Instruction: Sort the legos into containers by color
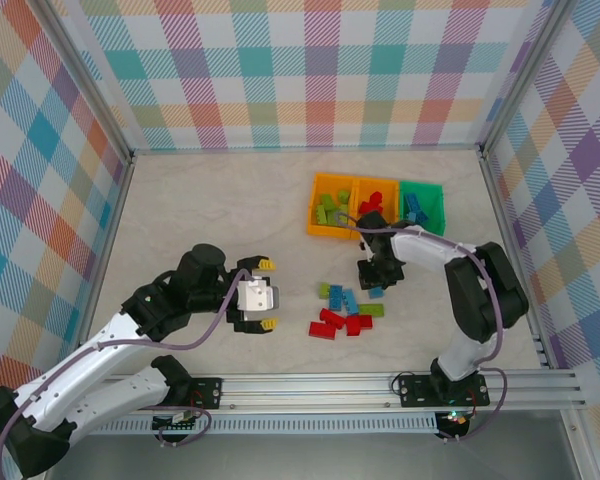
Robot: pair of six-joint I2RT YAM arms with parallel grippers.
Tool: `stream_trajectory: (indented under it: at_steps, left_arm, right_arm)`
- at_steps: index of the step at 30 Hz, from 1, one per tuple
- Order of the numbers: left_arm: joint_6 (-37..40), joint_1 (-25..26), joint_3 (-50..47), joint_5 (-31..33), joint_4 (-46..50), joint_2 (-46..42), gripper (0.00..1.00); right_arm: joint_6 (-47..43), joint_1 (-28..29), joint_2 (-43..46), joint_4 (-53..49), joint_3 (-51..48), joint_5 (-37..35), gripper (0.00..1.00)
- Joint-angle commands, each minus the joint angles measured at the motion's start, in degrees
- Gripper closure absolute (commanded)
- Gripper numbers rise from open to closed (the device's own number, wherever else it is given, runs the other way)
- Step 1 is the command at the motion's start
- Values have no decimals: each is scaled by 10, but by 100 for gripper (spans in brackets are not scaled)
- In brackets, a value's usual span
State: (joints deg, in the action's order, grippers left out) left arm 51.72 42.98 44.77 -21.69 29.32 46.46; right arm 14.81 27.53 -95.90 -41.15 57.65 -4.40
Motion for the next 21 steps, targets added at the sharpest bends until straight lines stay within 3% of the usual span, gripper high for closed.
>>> stream_trajectory:
  at_steps: [1,5,9,13,18,20,21]
  left_arm:
    - [6,-3,-12,-37,-36,-14,0]
    - [-25,-7,-12,-1,-59,-25,0]
    - [-50,-19,-12,30,-80,-32,0]
    - [-46,-25,-18,58,-80,-35,0]
    - [-46,-27,-25,60,-82,-37,0]
    - [-48,-28,-28,58,-87,-37,0]
    - [-48,-28,-30,57,-89,-36,0]
  right_arm:
    - [37,-13,80,35,-12,9,74]
    - [67,-78,172,91,-16,29,78]
    - [99,-200,204,166,-9,69,80]
    - [75,-266,124,192,55,60,78]
    - [53,-287,8,187,142,36,76]
    - [44,-288,-13,196,158,10,69]
    - [41,-288,-19,198,166,-1,61]
